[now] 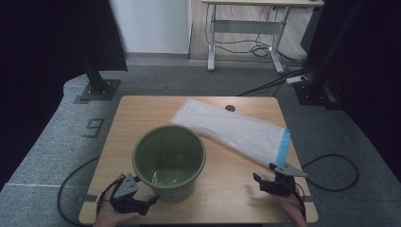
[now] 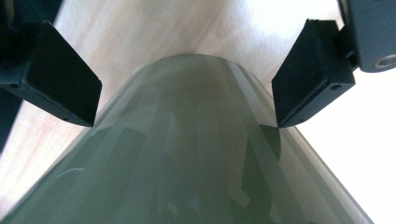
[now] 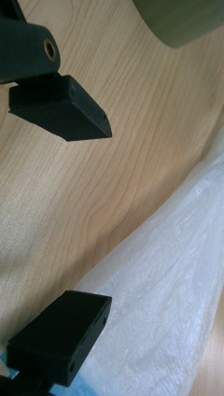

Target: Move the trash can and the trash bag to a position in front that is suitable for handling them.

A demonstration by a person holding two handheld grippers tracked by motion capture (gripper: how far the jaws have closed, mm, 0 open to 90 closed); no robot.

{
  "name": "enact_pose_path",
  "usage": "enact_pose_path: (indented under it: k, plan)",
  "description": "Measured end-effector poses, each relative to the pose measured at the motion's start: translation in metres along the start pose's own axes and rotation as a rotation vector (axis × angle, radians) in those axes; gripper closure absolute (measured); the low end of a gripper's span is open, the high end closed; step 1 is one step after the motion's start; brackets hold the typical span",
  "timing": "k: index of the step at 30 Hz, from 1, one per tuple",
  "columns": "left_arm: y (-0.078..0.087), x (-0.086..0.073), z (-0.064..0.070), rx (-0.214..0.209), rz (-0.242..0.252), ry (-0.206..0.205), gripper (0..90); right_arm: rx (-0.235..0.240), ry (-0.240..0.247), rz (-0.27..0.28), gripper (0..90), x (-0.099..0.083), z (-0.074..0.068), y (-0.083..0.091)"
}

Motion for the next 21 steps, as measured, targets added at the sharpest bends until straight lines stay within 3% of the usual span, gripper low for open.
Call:
enact_pose_path:
  k: [3,21]
  plan:
    - [-0.011,0.010,0.000,-0.005,-0.009,-0.021,8.0,0.007,0.009,0.003,15.7,0.001,-0.002,0.000]
    - [-0.059,0.047,0.004,-0.027,-0.021,-0.052,7.9,0.018,0.020,0.000,15.9,0.000,-0.006,0.000]
Point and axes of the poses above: each handheld gripper's, and its own axes: y roughly backward along the jaws, x roughly out of its top, z roughly to its right, the point moved 7 cm from there along -y, roughly forward along the jaws, and after that the axes turned 6 degrees about y, right-handed, at the moved point
